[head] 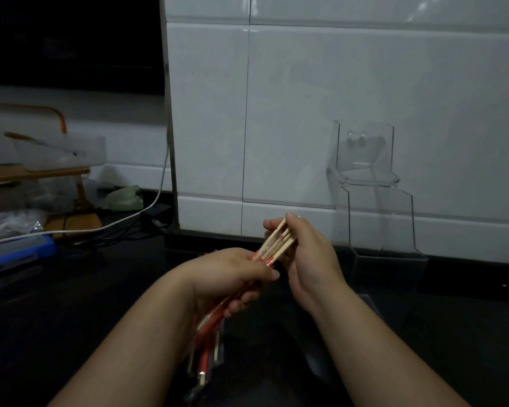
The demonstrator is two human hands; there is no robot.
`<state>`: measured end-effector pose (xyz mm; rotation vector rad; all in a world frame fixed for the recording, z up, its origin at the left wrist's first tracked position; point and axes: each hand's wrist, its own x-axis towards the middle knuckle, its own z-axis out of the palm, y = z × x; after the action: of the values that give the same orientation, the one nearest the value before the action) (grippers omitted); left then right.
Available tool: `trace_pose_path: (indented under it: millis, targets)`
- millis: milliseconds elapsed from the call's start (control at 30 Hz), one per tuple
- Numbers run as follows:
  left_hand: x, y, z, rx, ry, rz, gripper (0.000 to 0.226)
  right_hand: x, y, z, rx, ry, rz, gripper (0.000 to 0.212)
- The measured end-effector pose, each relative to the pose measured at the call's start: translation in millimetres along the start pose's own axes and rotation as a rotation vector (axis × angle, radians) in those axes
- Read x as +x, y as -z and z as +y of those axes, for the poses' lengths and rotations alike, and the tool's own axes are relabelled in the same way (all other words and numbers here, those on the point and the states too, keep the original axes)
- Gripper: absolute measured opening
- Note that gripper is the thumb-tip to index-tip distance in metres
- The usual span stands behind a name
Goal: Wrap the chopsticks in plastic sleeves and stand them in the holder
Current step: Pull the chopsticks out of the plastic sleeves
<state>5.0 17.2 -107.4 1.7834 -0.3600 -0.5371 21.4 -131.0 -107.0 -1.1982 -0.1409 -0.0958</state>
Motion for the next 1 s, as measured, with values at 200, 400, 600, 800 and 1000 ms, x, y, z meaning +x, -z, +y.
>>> trace_pose_path:
  millis: [200, 400, 600, 800, 1000]
  targets:
    - [-4.2, 3.2, 0.6, 0.048, -0.020, 0.008, 0.012, -3.4, -5.0, 2.0, -0.081, 0.112, 0.117, 0.035]
    - [-10.5, 15.6, 1.9, 0.239, -0.024, 0.036, 0.016, -7.4, -10.7, 5.1, -0.025, 0.105, 0.272, 0.037]
    - [-11.7, 34.6, -3.0, 0.430, 0.023, 0.126, 0.020, -3.1, -5.5, -1.4, 0.030, 0.043, 0.458, 0.033]
    - [-16.9, 39.0, -3.5, 0.324, -0.045, 0.193, 0.047, -2.0, -6.0, -0.3, 0.064, -0.010, 0.516, 0.031]
    - [-18.4, 47.8, -6.1, 0.267, -0.032, 0.307, 0.045, -4.7, -7.2, 1.9, 0.101, -0.057, 0.566, 0.029]
